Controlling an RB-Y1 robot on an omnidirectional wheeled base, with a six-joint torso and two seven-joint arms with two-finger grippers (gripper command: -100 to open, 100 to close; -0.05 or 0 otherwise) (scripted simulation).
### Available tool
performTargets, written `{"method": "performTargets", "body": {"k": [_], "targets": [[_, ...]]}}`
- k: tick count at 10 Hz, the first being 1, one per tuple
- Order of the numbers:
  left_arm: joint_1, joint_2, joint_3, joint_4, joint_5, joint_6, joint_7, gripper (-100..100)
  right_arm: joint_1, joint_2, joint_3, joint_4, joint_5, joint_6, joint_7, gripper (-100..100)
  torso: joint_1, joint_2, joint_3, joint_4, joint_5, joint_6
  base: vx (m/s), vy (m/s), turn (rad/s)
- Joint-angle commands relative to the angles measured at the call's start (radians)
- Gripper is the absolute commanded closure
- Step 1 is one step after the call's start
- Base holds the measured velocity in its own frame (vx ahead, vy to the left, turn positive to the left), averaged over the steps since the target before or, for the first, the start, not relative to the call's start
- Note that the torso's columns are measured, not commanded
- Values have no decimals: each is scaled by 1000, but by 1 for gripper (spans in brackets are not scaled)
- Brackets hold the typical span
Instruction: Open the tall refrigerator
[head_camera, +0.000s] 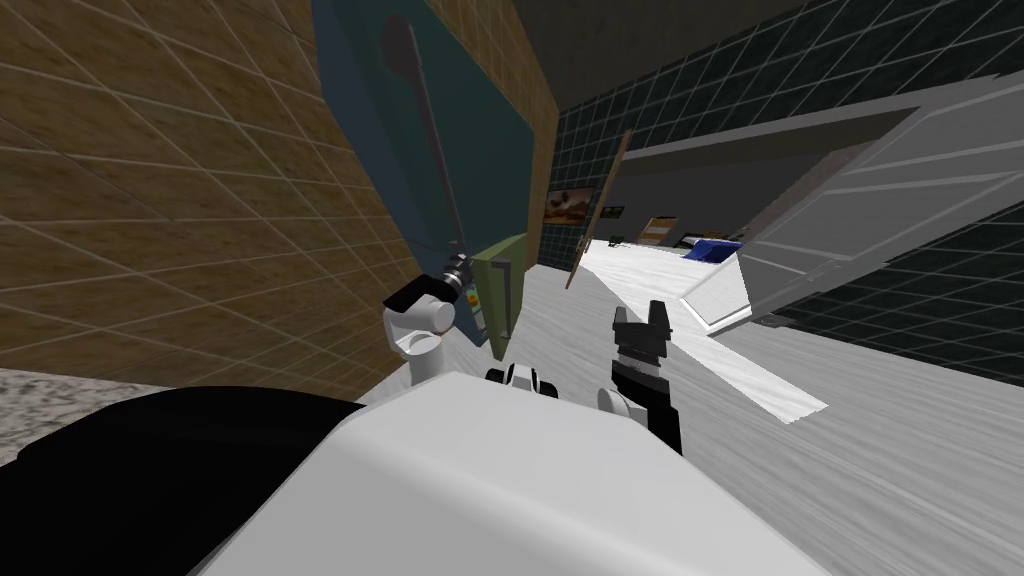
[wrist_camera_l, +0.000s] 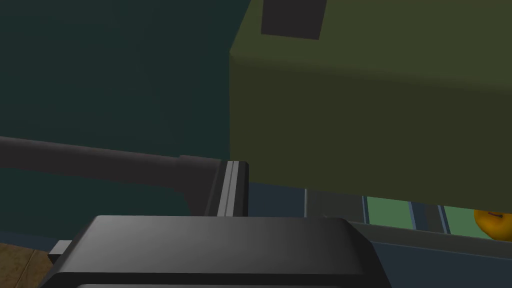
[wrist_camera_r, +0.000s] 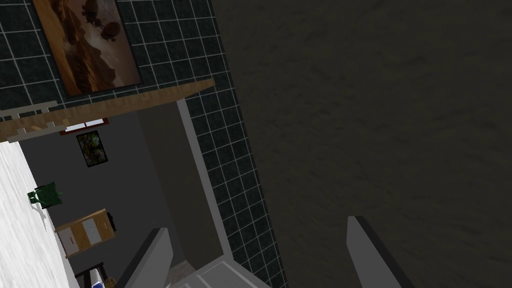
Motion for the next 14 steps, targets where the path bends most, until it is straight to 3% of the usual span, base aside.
{"method": "performTargets", "body": {"k": [1, 4, 5, 6, 8, 14], "targets": [[-22, -9, 16, -1, -32, -6, 3, 100, 0, 0, 0, 0, 0, 0, 0, 0, 2, 1, 1, 0, 1, 0, 12, -302, 62], [-32, -18, 42, 2, -66, -5, 5, 100, 0, 0, 0, 0, 0, 0, 0, 0, 4, 5, 5, 0, 2, -2, -14, -329, 70], [-31, -14, 39, 7, -57, 0, 4, 100, 0, 0, 0, 0, 0, 0, 0, 0, 9, 6, 7, -1, 6, -6, 10, -135, 19], [-38, 8, 40, 35, -55, 7, 5, -100, 0, 0, 0, 0, 0, 0, 0, 0, 19, 9, 9, -2, 9, -8, 2, -21, -25], [-50, 37, 41, 73, -51, 23, 6, -100, 0, -1, -1, 0, 0, 0, 0, 0, 29, 3, 7, -10, 17, -11, 8, 40, -20], [-110, 83, 42, 141, -26, 97, 12, -100, 0, -1, -1, 0, 0, 0, 0, 0, 13, -11, -3, -16, 12, -3, 2, 69, -17]]}}
